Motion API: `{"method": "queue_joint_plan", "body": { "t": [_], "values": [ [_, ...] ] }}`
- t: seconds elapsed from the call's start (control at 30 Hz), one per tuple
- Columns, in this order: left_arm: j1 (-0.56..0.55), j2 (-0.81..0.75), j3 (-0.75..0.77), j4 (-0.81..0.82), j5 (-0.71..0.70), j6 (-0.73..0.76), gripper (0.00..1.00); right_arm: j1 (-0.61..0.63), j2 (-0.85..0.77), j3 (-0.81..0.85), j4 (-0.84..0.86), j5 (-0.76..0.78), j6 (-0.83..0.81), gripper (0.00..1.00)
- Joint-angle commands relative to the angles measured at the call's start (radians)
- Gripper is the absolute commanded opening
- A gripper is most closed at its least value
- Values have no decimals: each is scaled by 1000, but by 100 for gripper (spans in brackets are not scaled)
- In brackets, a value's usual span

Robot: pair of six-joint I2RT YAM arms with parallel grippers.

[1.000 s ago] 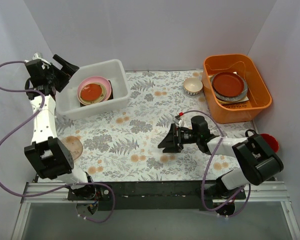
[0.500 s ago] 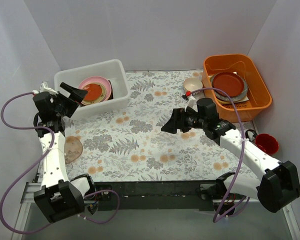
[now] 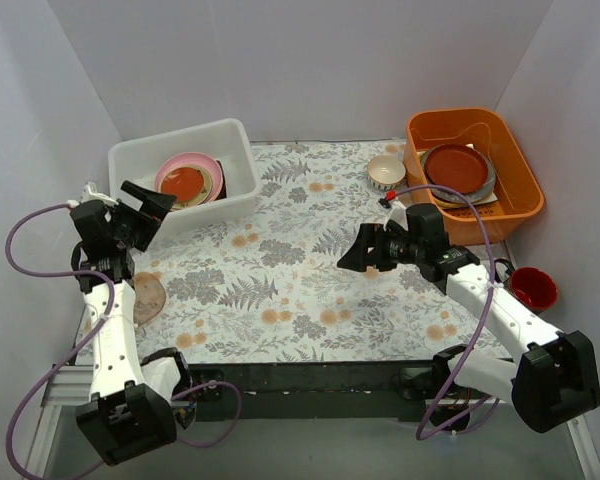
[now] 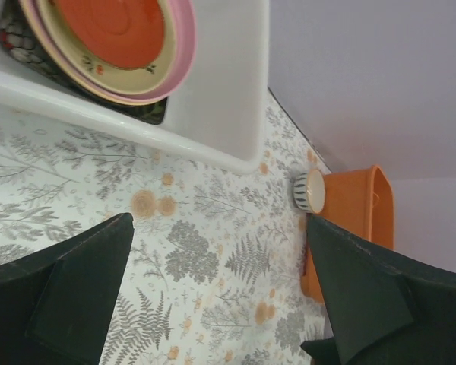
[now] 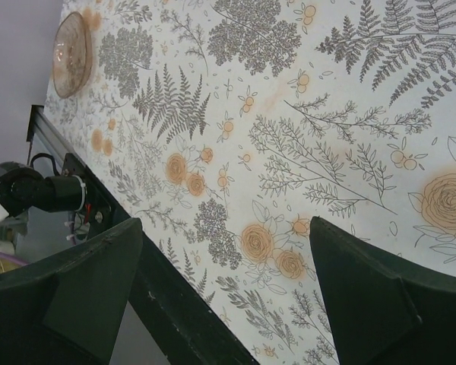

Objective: Place the plates into the plastic bin on the countertop
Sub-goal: Pick up the plate from the corner of the board.

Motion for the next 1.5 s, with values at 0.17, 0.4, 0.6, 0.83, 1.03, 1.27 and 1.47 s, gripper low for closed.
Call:
{"method": "queue_joint_plan", "body": {
  "t": [0.17,0.4,0.6,0.83,1.03,1.27,1.47],
  "values": [
    [-12,-78,-21,-287,-384,45,98,-3,17,21,-4,-11,-35,98],
    [-15,-92,-98,-370,-490,55,98,-5,60,44,2,-29,-40,98],
    [-15,-44,-64,-446,-563,-20,98,-5,74,54,5,-39,-37,98],
    [-12,138,-1,-593,-615,-96,98,-5,49,40,3,-17,-35,98],
    [-14,92,5,-632,-753,-75,98,-3,20,11,5,21,-43,97],
    [-15,158,40,-655,-761,-55,98,-6,36,6,10,12,-43,97],
    [-34,311,13,-675,-695,-58,96,-6,52,7,23,0,-37,97]
  ]
}}
